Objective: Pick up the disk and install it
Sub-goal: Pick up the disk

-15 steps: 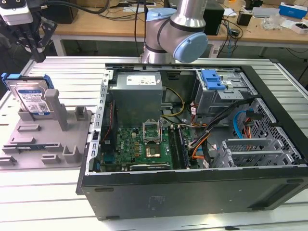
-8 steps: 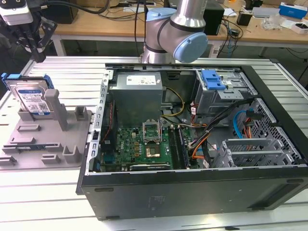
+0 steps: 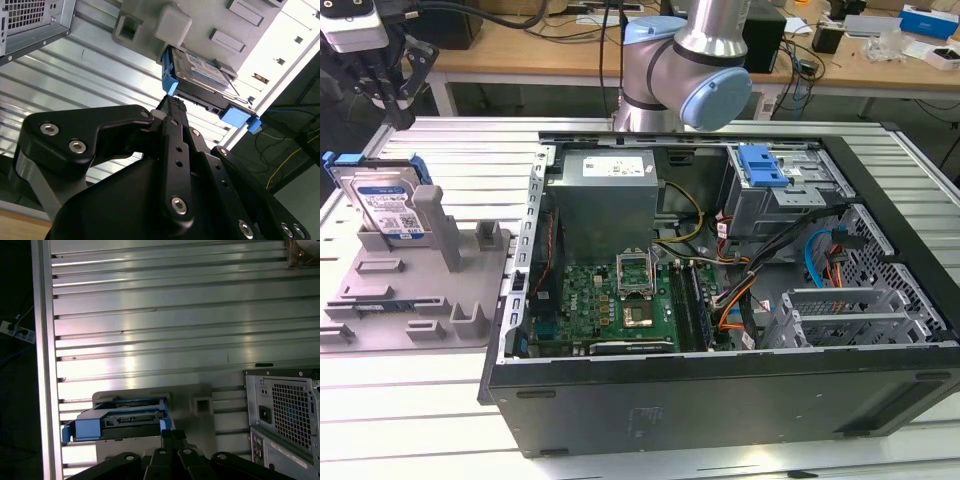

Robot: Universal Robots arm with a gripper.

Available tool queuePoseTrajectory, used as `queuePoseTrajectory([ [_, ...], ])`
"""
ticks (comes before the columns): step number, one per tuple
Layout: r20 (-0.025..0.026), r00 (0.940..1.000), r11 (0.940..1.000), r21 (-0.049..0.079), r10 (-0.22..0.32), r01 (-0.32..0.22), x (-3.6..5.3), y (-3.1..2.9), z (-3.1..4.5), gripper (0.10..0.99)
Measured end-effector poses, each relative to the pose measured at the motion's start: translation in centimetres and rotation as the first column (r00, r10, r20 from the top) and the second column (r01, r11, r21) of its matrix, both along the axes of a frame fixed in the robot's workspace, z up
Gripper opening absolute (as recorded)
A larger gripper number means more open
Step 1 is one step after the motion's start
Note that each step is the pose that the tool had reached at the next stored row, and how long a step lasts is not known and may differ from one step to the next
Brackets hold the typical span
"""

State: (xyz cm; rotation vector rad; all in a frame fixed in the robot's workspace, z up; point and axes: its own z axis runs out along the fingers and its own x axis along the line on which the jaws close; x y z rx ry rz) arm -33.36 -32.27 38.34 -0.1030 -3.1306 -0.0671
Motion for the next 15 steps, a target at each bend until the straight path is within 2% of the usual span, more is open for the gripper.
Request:
queuePoseTrajectory([
  [2, -0.0001, 0.9984, 0.9984, 0.000, 0.057, -0.057, -0.01, 0.11, -0.08, 0.106],
  [6, -0.0002, 0.9915, 0.9915, 0.000, 0.130, -0.130, -0.01, 0.16, -0.12, 0.106],
  [9, -0.0003, 0.9779, 0.9779, 0.000, 0.209, -0.209, -0.01, 0.16, -0.13, 0.106],
  [10, -0.0002, 0.9705, 0.9705, 0.000, 0.241, -0.241, -0.01, 0.17, -0.13, 0.106],
  [12, -0.0003, 0.9618, 0.9618, 0.000, 0.274, -0.274, -0.01, 0.17, -0.14, 0.106],
  [15, -0.0002, 0.9435, 0.9435, 0.000, 0.331, -0.331, -0.01, 0.18, -0.14, 0.106],
])
